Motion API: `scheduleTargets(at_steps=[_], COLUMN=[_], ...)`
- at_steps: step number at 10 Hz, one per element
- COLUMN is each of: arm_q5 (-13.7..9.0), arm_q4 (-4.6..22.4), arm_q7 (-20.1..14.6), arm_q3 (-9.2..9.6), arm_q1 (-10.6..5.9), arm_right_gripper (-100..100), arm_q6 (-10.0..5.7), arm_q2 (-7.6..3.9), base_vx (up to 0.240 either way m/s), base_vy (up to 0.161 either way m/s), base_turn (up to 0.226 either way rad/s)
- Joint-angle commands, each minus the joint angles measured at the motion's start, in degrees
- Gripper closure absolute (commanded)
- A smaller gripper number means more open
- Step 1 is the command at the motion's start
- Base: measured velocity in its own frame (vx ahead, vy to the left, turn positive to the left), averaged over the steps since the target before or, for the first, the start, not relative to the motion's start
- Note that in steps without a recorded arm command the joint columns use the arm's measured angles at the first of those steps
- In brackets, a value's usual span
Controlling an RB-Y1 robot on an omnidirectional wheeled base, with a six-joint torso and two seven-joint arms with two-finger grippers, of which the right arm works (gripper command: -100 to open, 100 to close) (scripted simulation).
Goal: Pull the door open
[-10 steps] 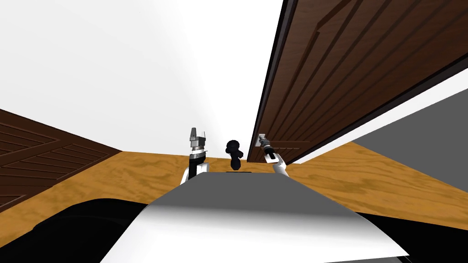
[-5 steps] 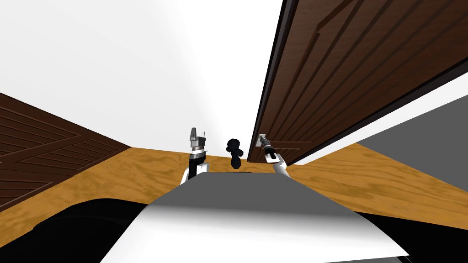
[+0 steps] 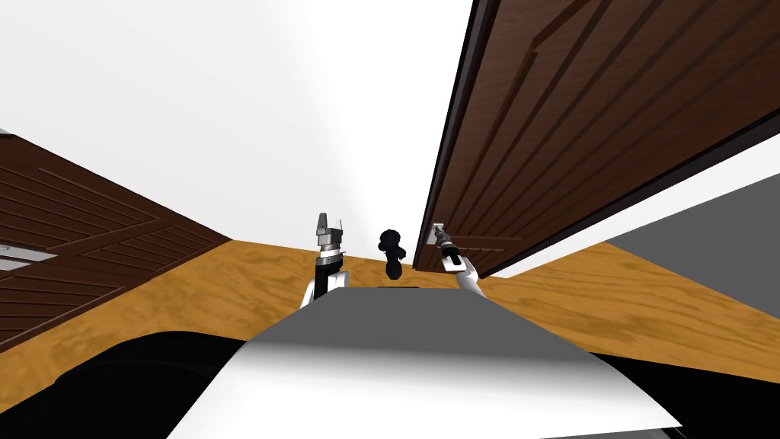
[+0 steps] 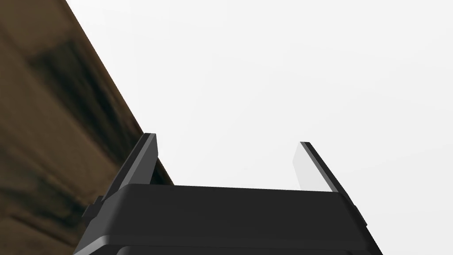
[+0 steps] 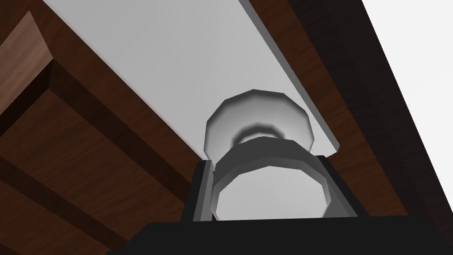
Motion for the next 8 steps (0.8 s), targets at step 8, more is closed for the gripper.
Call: scheduleTargets(at_steps=[8], arm_q5=[-6.50], arm_q4=[2.63], arm_q7=[-12.03], arm_q3=[0.82], arm_q1=[-1.13], arm_right_gripper=[100], arm_q6=[-0.71], arm_q2=[0.00], base_vx=[-0.046], base_vy=[-0.024], base_turn=[0.079])
